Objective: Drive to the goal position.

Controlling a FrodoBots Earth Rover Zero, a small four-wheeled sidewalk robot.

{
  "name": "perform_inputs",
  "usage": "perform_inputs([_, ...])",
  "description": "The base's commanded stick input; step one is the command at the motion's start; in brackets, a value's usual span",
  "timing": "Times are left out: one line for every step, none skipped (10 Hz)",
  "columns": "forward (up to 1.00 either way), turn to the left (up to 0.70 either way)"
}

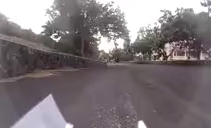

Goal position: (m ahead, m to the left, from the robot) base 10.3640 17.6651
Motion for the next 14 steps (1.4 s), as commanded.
perform_inputs([0.2, 0.0])
perform_inputs([0.2, 0.0])
perform_inputs([0.2, 0.0])
perform_inputs([0.2, 0.0])
perform_inputs([0.2, 0.0])
perform_inputs([0.2, 0.0])
perform_inputs([0.2, 0.0])
perform_inputs([0.2, 0.0])
perform_inputs([0.2, 0.0])
perform_inputs([0.2, 0.0])
perform_inputs([0.2, 0.0])
perform_inputs([0.2, 0.0])
perform_inputs([0.2, 0.0])
perform_inputs([0.2, 0.0])
